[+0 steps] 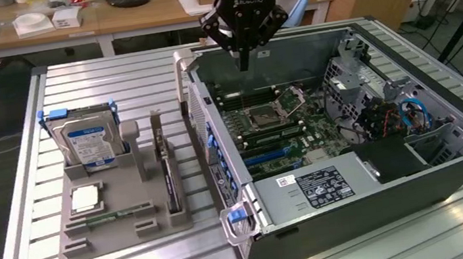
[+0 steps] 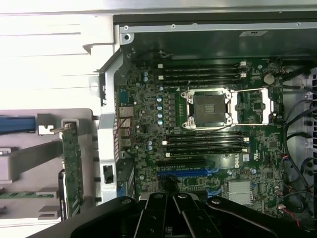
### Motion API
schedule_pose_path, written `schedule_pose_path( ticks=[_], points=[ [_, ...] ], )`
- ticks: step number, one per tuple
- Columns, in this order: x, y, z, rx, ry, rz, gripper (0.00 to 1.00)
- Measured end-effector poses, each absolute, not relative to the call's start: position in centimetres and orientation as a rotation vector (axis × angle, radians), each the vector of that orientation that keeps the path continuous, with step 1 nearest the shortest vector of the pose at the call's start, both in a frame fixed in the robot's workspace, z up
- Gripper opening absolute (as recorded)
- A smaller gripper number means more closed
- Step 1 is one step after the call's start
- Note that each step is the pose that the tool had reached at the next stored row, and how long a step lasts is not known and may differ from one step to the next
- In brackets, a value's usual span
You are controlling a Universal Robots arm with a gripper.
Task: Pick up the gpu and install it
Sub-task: 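Reach for the gpu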
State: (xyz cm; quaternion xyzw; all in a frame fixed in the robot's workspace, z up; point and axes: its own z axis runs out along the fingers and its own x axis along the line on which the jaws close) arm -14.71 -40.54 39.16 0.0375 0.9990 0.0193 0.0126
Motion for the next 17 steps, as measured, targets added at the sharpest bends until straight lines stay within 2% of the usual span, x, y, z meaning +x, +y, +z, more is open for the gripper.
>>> schedule_pose_path(
  ticks=[17],
  points=[
    [-18.0, -40.5, 38.9, 0.119, 3.114, 0.060, 0.11]
  ],
)
